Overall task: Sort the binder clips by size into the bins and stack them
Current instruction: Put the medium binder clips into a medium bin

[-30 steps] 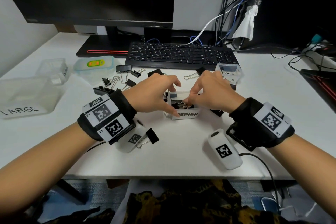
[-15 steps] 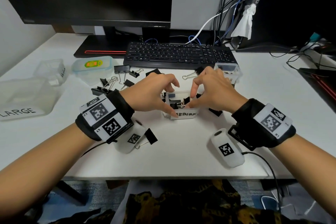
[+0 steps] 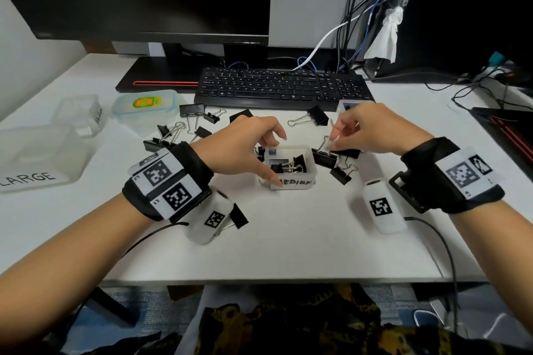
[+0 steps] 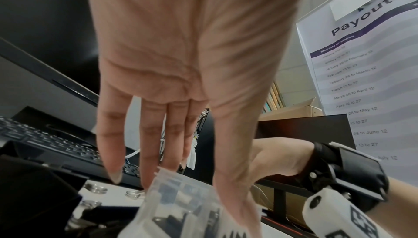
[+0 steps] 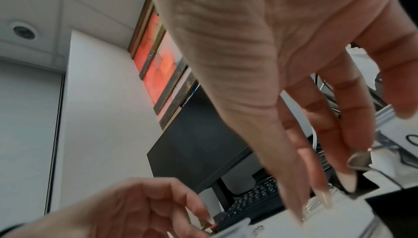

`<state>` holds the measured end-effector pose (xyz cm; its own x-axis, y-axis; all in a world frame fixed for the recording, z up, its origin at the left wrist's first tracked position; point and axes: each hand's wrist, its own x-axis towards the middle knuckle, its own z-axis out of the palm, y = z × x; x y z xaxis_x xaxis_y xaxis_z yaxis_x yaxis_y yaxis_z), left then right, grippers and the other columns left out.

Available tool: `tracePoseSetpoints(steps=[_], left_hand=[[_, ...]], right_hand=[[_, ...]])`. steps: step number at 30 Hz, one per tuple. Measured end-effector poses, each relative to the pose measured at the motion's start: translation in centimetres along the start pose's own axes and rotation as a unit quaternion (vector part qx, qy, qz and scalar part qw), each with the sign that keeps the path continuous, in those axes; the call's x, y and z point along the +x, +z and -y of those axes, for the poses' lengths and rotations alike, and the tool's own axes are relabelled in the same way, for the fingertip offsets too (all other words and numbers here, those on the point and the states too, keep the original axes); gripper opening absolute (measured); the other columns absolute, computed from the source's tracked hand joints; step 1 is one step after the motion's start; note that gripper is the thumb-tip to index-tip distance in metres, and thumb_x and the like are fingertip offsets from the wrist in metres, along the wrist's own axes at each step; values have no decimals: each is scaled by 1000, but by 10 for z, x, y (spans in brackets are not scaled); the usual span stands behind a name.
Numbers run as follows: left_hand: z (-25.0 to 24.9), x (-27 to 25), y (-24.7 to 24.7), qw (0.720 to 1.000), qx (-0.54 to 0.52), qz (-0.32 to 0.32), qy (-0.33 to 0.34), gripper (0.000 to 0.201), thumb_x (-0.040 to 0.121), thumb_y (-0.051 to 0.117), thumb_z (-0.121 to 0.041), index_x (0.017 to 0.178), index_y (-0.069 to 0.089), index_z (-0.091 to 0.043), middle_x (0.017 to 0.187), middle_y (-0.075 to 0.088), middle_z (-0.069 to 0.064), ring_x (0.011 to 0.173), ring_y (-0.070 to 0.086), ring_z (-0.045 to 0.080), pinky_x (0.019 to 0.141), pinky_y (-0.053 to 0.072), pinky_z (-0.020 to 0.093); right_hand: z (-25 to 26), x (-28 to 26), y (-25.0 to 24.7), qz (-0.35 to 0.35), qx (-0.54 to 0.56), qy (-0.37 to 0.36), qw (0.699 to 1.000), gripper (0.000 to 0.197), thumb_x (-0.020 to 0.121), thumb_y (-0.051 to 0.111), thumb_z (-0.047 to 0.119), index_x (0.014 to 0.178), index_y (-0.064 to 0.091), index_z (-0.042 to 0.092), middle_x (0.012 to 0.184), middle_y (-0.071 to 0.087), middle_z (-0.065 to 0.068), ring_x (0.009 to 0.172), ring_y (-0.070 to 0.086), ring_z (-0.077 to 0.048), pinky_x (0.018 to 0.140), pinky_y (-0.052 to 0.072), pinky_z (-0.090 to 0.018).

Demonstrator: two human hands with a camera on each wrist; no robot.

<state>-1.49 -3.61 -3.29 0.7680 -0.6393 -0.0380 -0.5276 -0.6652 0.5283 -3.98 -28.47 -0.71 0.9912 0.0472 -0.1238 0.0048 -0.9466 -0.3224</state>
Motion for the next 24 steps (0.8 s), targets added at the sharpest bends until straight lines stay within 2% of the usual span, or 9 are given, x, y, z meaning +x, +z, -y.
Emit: tracePoseSetpoints(steps=[2,5,8,10,12,15,18,20,24], left_hand=[[0,0,0,1000,-4,1,2,72,58,89,-42,118,51,-29,111,60,-9,108,55,9,80,44,22],[-1,0,-3,1000,-7,15,5,74,59,87,-44,121,49,-28,113,60,-9,108,56,7,80,45,22],[-5,-4,-9,1000,-17,12,3,73,63,78,-57,123,50,-26,114,61,-10,107,58,6,83,49,23],[-6,-5,-16,999,-32,-18,3,66,69,67,-61,121,55,-23,111,64,-7,103,62,6,81,52,21],[-2,-3,-26,997,-48,-58,3,49,80,63,-54,115,59,-19,104,69,-6,96,66,7,76,52,17],[10,3,-41,996,-21,-81,-4,29,89,65,-37,109,65,-17,97,72,-2,92,68,12,83,54,26],[16,9,-43,999,28,-42,-6,21,87,70,-21,106,69,-13,95,73,1,90,69,16,82,54,26],[14,14,-37,997,73,-5,-4,23,85,72,-19,106,69,-11,95,72,2,88,69,17,77,53,23],[10,29,-24,990,134,29,6,28,81,76,-19,106,70,-9,98,71,3,88,66,17,85,54,35]], right_hand=[[0,-4,5,7,-31,11,999,31,66,82,51,80,68,27,81,62,13,82,59,-11,74,50,-33],[1,-7,8,-30,-62,3,998,44,59,82,59,81,60,29,86,55,13,82,54,-10,65,43,-30],[7,-12,3,-39,-81,0,996,44,61,81,61,81,58,28,83,58,12,81,55,-13,64,41,-29],[10,-16,0,-21,-102,4,995,40,62,81,58,78,62,27,80,60,13,79,56,-12,61,39,-28],[13,-20,1,0,-131,6,991,34,64,81,54,75,64,27,81,61,12,80,58,-13,59,37,-26],[17,-24,0,13,-166,10,986,27,67,81,45,77,62,28,88,62,9,82,58,-17,61,37,-26],[23,-26,-1,25,-179,14,984,26,67,81,43,79,63,29,91,63,8,84,57,-17,65,39,-27],[26,-25,2,35,-192,12,981,25,66,81,43,79,64,28,94,64,6,86,58,-18,65,40,-27],[29,-22,8,47,-223,14,974,29,66,81,38,88,68,24,97,65,1,89,62,-22,69,47,-29]])
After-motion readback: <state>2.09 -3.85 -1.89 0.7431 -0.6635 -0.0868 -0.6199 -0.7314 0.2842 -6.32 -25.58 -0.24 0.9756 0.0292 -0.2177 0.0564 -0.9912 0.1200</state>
